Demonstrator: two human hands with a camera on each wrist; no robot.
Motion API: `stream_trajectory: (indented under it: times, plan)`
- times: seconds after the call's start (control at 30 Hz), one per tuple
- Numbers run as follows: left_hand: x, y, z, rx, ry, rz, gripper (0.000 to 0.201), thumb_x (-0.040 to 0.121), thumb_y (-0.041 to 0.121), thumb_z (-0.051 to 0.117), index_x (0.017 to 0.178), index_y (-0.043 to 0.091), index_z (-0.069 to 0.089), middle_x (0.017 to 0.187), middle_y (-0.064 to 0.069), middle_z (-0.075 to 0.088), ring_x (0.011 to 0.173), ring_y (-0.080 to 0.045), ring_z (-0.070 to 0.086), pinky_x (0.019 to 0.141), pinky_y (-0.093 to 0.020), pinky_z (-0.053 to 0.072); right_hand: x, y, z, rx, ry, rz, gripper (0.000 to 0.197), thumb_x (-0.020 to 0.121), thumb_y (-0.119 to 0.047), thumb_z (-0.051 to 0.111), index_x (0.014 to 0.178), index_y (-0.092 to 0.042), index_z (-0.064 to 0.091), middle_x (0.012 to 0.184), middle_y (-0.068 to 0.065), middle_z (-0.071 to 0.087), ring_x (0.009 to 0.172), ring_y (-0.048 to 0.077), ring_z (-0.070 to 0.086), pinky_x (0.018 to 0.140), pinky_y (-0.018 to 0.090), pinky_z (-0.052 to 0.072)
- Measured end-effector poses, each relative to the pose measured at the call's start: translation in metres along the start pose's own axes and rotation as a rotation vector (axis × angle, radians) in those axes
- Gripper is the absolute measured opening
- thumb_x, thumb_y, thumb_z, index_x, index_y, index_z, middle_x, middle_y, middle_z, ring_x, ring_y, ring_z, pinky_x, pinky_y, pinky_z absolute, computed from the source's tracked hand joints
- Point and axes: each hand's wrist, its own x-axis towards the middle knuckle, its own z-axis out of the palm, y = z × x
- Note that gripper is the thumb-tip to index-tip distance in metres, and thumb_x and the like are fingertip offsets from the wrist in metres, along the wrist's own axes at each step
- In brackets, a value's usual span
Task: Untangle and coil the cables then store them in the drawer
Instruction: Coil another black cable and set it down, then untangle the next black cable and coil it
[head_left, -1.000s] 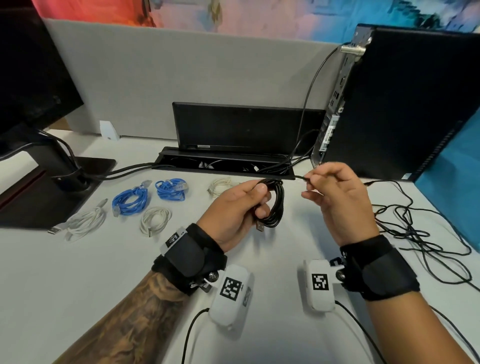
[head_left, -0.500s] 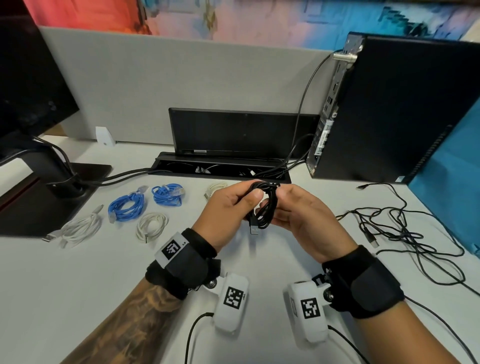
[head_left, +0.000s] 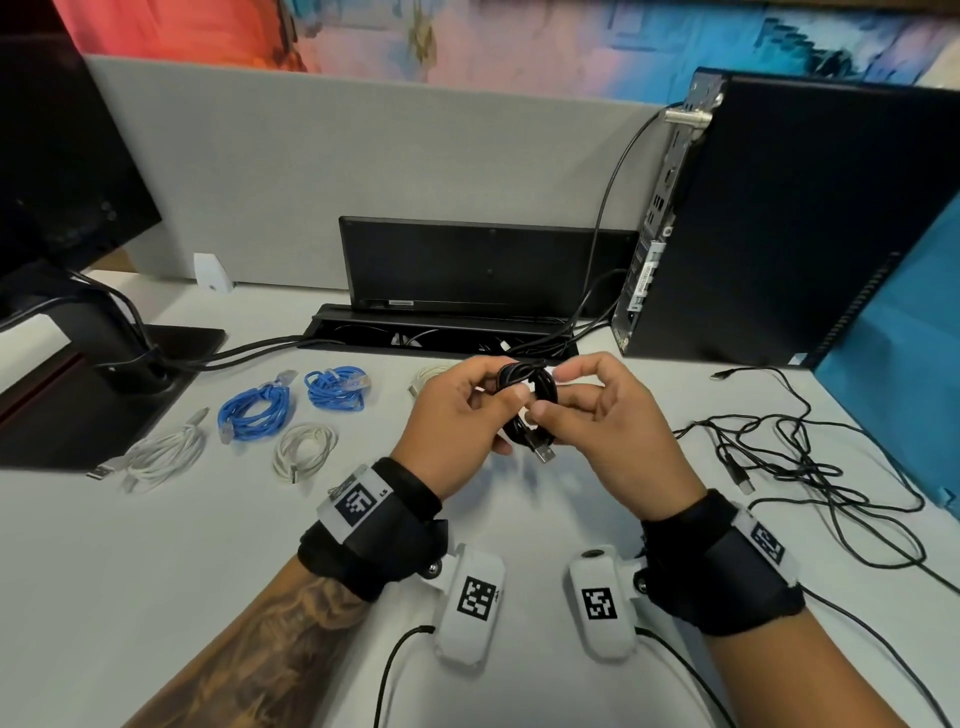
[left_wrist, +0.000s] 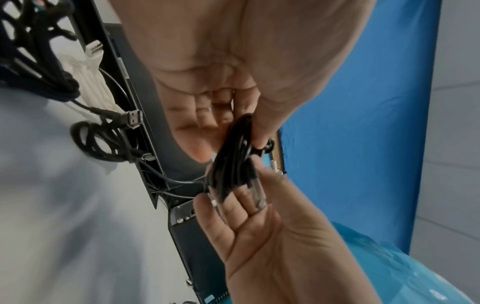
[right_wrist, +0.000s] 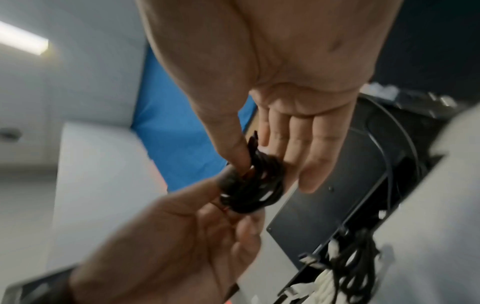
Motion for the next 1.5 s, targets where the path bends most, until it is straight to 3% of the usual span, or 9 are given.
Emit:
stream_trajectory:
  times: [0.23, 0.3, 0.4, 0.67, 0.8, 0.9, 1.1, 1.3, 1.5]
  plan:
    - [-0.002, 0.005, -0.001, 0.264, -0.052, 0.117, 0.053, 0.095, 0.002, 0.057, 0.134, 0.037, 0.056, 0.113, 0.004, 0.052, 0.089, -0.019, 0.068, 0.069, -0.03, 0.058, -0.002, 0.003, -0.003, -0.362, 0.051, -0.09, 0.02, 0.093, -0.026, 0.072, 0.081, -0.015, 0.061, 0.071, 0.009, 0.072, 0.072, 0.033, 0.069, 0.072, 0.056, 0.058]
    - [-0.001, 0.009, -0.005, 0.534, -0.048, 0.233, 0.042, 0.091, 0.01, 0.063, 0.125, 0.035, 0.062, 0.111, 0.011, 0.055, 0.092, -0.007, 0.062, 0.08, -0.025, 0.052, -0.004, 0.0, -0.002, -0.415, 0.066, -0.158, 0.02, 0.094, -0.025, 0.071, 0.081, -0.017, 0.058, 0.069, 0.007, 0.069, 0.067, 0.026, 0.068, 0.07, 0.049, 0.059]
    - [0.003, 0.018, -0.01, 0.695, -0.012, 0.227, 0.019, 0.086, 0.033, 0.073, 0.103, 0.035, 0.064, 0.092, 0.013, 0.063, 0.072, -0.002, 0.059, 0.069, -0.024, 0.05, -0.007, -0.007, -0.004, -0.466, 0.112, -0.239, 0.019, 0.096, -0.023, 0.069, 0.083, -0.015, 0.057, 0.069, -0.001, 0.068, 0.059, 0.008, 0.066, 0.059, 0.026, 0.054]
    - [0.008, 0.047, -0.043, 0.329, -0.292, -0.024, 0.009, 0.09, 0.021, 0.069, 0.098, 0.018, 0.071, 0.08, -0.003, 0.071, 0.066, -0.016, 0.066, 0.056, -0.036, 0.059, -0.007, -0.02, -0.008, -0.117, 0.045, -0.18, 0.017, 0.096, -0.011, 0.068, 0.082, -0.011, 0.058, 0.06, -0.005, 0.068, 0.062, 0.008, 0.068, 0.064, 0.03, 0.06]
    - [0.008, 0.054, -0.052, 0.227, -0.336, -0.045, 0.025, 0.091, 0.013, 0.066, 0.115, 0.012, 0.067, 0.089, -0.011, 0.074, 0.071, -0.019, 0.067, 0.058, -0.034, 0.06, -0.005, -0.02, -0.002, 0.104, 0.019, -0.082, 0.015, 0.098, -0.013, 0.062, 0.084, -0.012, 0.058, 0.087, 0.018, 0.076, 0.077, 0.023, 0.073, 0.069, 0.031, 0.059]
    - [0.015, 0.057, -0.062, 0.298, -0.28, -0.051, 0.024, 0.091, 0.012, 0.067, 0.115, 0.01, 0.066, 0.089, -0.012, 0.075, 0.072, -0.021, 0.068, 0.056, -0.032, 0.059, 0.0, -0.012, 0.01, 0.11, -0.038, -0.026, 0.012, 0.101, -0.017, 0.059, 0.09, -0.013, 0.06, 0.094, 0.012, 0.077, 0.085, 0.021, 0.075, 0.079, 0.033, 0.06]
    - [0.069, 0.058, -0.119, 0.714, -0.061, -0.081, 0.013, 0.089, 0.022, 0.072, 0.102, 0.023, 0.07, 0.09, 0.001, 0.075, 0.077, -0.011, 0.065, 0.066, -0.027, 0.052, 0.017, -0.022, -0.007, -0.159, -0.08, 0.039, 0.013, 0.099, -0.032, 0.062, 0.102, -0.02, 0.065, 0.105, -0.003, 0.077, 0.099, 0.017, 0.073, 0.089, 0.034, 0.055]
    - [0.088, 0.023, -0.129, 1.186, -0.356, -0.242, 0.011, 0.082, 0.017, 0.078, 0.083, 0.027, 0.072, 0.086, 0.006, 0.073, 0.094, -0.022, 0.068, 0.09, -0.031, 0.051, 0.023, -0.016, -0.059, -0.602, -0.111, 0.109, 0.016, 0.09, -0.031, 0.071, 0.096, -0.016, 0.071, 0.098, -0.001, 0.075, 0.097, 0.02, 0.07, 0.086, 0.031, 0.053]
    - [0.079, 0.013, -0.105, 1.519, -0.469, -0.199, 0.035, 0.09, 0.025, 0.069, 0.125, 0.021, 0.066, 0.122, 0.001, 0.064, 0.107, -0.018, 0.06, 0.09, -0.025, 0.045, 0.032, -0.008, -0.14, -1.123, 0.069, 0.233, 0.03, 0.095, -0.015, 0.062, 0.125, -0.016, 0.066, 0.133, 0.005, 0.063, 0.123, 0.026, 0.058, 0.105, 0.034, 0.044]
